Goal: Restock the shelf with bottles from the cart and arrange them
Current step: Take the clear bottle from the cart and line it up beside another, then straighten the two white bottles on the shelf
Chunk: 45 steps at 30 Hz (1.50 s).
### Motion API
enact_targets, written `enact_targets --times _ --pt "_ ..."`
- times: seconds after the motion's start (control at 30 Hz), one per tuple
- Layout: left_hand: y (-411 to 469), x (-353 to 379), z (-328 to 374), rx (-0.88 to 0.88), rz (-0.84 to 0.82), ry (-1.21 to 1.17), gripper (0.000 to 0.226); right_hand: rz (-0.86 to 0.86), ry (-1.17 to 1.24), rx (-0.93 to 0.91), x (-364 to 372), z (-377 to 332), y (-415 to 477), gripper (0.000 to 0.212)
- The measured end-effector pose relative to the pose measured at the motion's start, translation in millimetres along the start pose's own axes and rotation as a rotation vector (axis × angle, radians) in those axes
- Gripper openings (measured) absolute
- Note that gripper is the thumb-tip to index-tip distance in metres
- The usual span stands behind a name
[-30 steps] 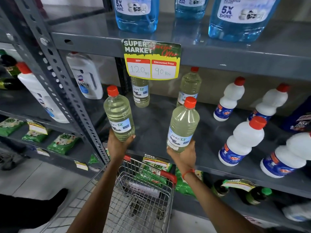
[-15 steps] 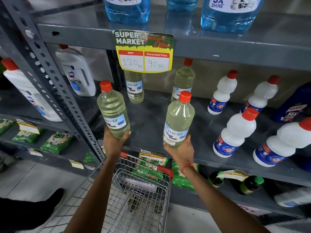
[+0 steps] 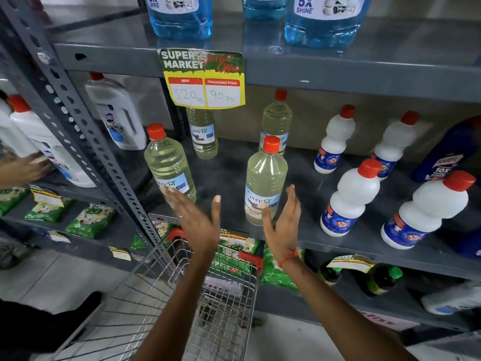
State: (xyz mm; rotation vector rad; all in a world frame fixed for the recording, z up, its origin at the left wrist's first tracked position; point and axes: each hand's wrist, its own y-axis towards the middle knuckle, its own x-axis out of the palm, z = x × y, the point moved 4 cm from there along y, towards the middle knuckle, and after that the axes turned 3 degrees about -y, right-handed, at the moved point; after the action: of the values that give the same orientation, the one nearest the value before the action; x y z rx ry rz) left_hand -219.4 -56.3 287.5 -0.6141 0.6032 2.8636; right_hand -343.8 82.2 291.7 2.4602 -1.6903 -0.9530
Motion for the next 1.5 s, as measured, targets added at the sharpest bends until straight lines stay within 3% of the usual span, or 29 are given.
enact_targets --times 0.1,0.23,0.33,0.47,0.57,0.63,0.73,0.83,0.93,1.23,1.5 --pt "-47 25 61 0.172 -0.037 -0.138 0.081 0.158 0.063 -0.143 -38 -12 2 0.053" --pt "-114 73 124 0.347 -0.147 -0.257 0.072 0.262 0.102 -0.247 -104 4 4 0.044" --pt "-154 118 147 0.273 -0.274 -0.311 0.082 0.315 0.083 -0.243 -161 43 1 0.045" --pt "-170 171 143 0.013 -0.326 -0.260 0.106 0.449 0.070 -0.090 -236 123 1 0.074" --pt "-168 188 133 -0.173 -0.325 -0.239 0.108 0.341 0.021 0.100 -254 172 11 0.104" --pt "-168 193 130 -0.179 -0.334 -0.224 0.093 0.175 0.041 0.230 -250 191 22 0.111" --pt "-167 194 131 -0.165 -0.304 -0.185 0.067 -0.024 0.100 0.270 -240 199 35 0.091" --pt "-165 194 130 -0.153 -0.296 -0.164 0.063 -0.024 0.084 0.285 -239 202 34 0.072" --pt "-164 194 127 -0.121 -0.304 -0.142 0.064 0.003 0.072 0.281 -239 202 32 0.070" --pt "-161 195 116 -0.089 -0.306 -0.079 0.072 0.039 0.034 0.281 -231 198 27 0.070" --pt "-177 194 133 -0.087 -0.305 -0.106 0.119 -0.006 0.062 0.275 -236 200 28 0.078"
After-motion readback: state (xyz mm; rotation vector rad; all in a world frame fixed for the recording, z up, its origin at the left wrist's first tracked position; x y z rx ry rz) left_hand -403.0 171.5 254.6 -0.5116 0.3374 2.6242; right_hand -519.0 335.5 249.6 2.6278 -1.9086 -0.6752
